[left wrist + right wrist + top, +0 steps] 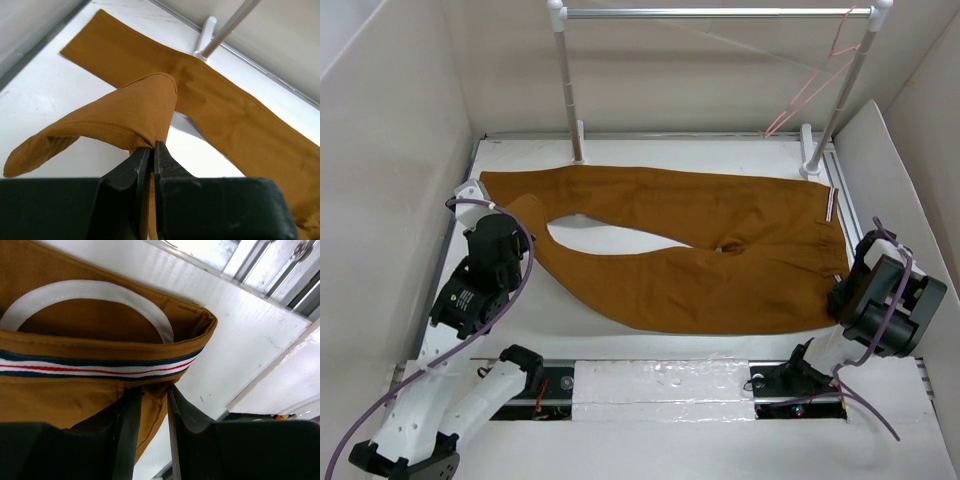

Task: Place the trousers on the hanger
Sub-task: Fold the trousers at the center of the board.

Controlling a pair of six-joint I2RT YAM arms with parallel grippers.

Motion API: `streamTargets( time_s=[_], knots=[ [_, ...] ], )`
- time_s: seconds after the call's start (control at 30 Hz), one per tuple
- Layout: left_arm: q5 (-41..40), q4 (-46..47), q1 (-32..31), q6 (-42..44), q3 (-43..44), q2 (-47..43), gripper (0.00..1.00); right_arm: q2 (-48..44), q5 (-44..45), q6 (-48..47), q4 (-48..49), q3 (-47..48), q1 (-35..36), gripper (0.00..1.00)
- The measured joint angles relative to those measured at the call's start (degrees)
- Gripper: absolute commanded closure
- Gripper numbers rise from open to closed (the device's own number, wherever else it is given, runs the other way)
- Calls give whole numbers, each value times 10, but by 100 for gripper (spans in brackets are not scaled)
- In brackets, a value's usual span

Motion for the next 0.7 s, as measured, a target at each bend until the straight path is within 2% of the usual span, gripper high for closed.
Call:
streamTargets(
  time_s=[0.07,0.1,0.2,0.37,0.53,0.7],
  knots=[
    [-13,3,0,5,0,0,100,6,14,7,1,7,18,65],
    [-19,5,0,7,0,1,100,6,20,10,1,7,28,80],
    [-34,10,0,13,-7,-1,100,5,33,19,4,7,46,100],
    [-41,20,0,16,-27,-7,100,-4,41,26,12,6,53,100],
    [-42,34,0,27,-29,5,100,-19,32,-10,32,4,50,100],
    [-52,47,0,48,-27,23,100,-111,16,-74,34,19,47,100]
  ],
)
